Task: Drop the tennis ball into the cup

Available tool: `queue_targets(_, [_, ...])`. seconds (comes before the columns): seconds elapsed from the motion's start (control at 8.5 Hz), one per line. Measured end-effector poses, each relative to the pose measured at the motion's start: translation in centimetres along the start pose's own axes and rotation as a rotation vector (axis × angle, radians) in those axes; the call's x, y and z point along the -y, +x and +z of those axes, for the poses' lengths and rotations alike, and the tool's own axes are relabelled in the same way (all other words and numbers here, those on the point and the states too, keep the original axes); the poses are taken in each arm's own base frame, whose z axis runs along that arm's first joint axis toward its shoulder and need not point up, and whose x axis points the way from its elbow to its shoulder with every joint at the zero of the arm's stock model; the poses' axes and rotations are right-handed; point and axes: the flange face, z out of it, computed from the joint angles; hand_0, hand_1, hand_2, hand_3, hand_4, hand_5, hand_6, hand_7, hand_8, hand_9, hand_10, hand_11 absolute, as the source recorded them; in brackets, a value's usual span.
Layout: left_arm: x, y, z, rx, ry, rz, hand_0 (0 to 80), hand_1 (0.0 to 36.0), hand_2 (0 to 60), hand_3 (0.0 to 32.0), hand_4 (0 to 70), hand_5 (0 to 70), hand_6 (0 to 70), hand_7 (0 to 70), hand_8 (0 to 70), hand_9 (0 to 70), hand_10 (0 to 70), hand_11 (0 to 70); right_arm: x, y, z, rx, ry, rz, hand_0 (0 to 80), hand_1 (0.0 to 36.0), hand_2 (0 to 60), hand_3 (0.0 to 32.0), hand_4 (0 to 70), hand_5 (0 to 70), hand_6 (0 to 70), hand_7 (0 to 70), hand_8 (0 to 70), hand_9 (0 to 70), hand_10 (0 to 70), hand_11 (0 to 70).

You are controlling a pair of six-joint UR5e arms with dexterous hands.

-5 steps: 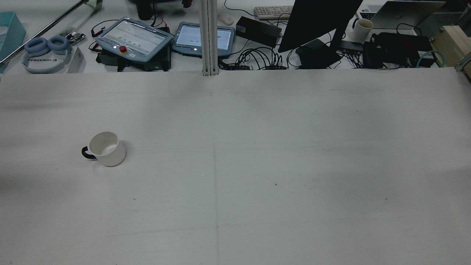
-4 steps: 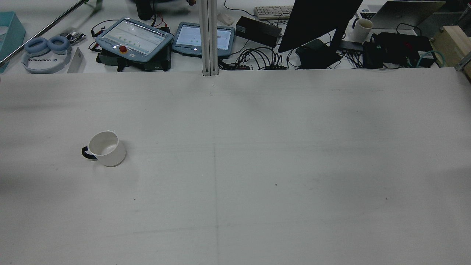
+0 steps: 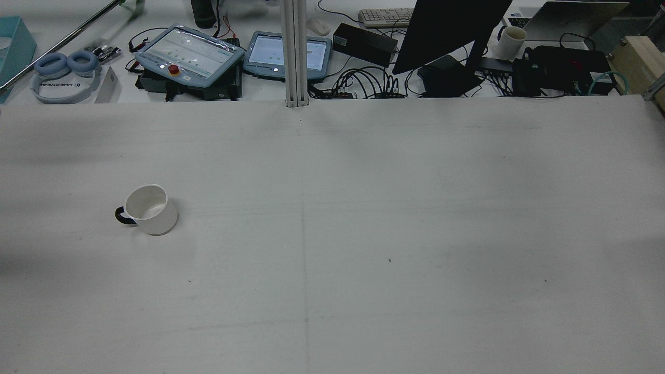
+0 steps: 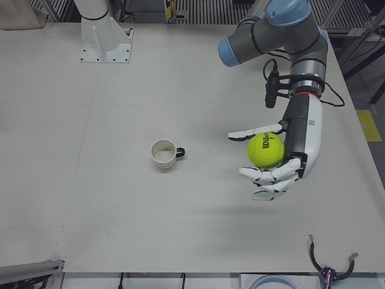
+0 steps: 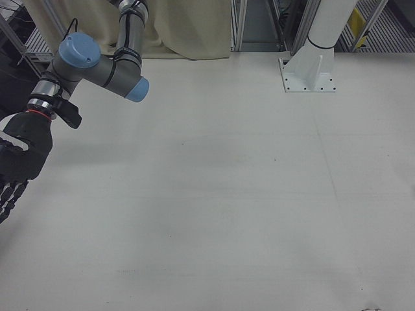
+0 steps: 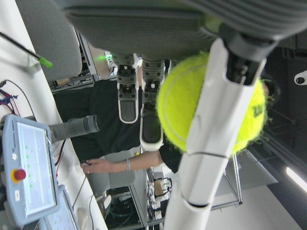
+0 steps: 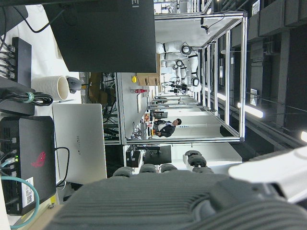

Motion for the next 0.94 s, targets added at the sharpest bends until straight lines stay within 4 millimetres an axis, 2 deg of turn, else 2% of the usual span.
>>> queue_targets(0.12, [-1.7,-2.0,0.5,0.064,-0.043,-0.006,78.6,25.7,20.9,0.0,52.4,25.7,70.0,70.0,53.8,70.0,18.2,28.1,0.0,0.0,0.0,0.000,0.000,0.000,0.0,0.0,0.0,0.0,0.0,0.0,0.0,0.0,0.0,0.0,0.0,0.0])
queue_targets(0.24, [-3.6,-5.1,1.2,0.131,-0.081,-0.017,70.4,25.0,20.4,0.0,50.1,23.0,70.0,70.0,53.2,70.0,17.9,27.5,0.0,0.0,0.0,0.000,0.000,0.000,0.0,0.0,0.0,0.0,0.0,0.0,0.0,0.0,0.0,0.0,0.0,0.0])
queue_targets(0.35, [-5.4,-9.2,1.8,0.204,-0.114,-0.033,64.5,24.5,20.2,0.0,47.9,20.3,70.0,70.0,52.5,70.0,17.5,26.8,0.0,0.0,0.0,-0.001,0.000,0.000,0.0,0.0,0.0,0.0,0.0,0.0,0.0,0.0,0.0,0.0,0.0,0.0])
queue_targets(0.47, [-6.7,-12.6,2.0,0.262,-0.135,-0.046,63.0,22.7,19.7,0.0,46.7,21.5,70.0,70.0,52.6,70.0,17.1,26.2,0.1,0.0,0.0,-0.001,0.001,0.000,0.0,0.0,0.0,0.0,0.0,0.0,0.0,0.0,0.0,0.0,0.0,0.0])
queue_targets(0.59, [-7.4,-15.2,1.9,0.304,-0.146,-0.052,60.6,22.2,17.5,0.0,45.2,18.0,70.0,70.0,51.3,70.0,16.6,25.3,0.1,0.0,0.0,-0.001,0.001,0.000,0.0,0.0,0.0,0.0,0.0,0.0,0.0,0.0,0.0,0.0,0.0,0.0])
queue_targets(0.71, [-7.6,-16.7,1.8,0.327,-0.148,-0.055,59.8,19.6,19.0,0.0,44.5,22.3,70.0,70.0,52.8,70.0,16.3,24.8,0.1,0.1,0.0,-0.001,0.001,0.000,0.0,0.0,0.0,0.0,0.0,0.0,0.0,0.0,0.0,0.0,0.0,0.0])
queue_targets(0.82, [-7.5,-17.4,1.6,0.339,-0.146,-0.048,59.4,21.5,17.2,0.0,44.8,17.0,65.6,70.0,51.0,70.0,16.1,24.5,0.1,0.1,0.0,-0.001,0.001,0.000,0.0,0.0,0.0,0.0,0.0,0.0,0.0,0.0,0.0,0.0,0.0,0.0])
queue_targets(0.94, [-6.9,-17.9,1.2,0.345,-0.145,-0.035,57.6,20.3,22.2,0.0,43.9,18.9,70.0,70.0,52.3,70.0,15.7,23.9,0.1,0.1,0.0,-0.001,0.001,0.000,0.0,0.0,0.0,0.0,0.0,0.0,0.0,0.0,0.0,0.0,0.0,0.0])
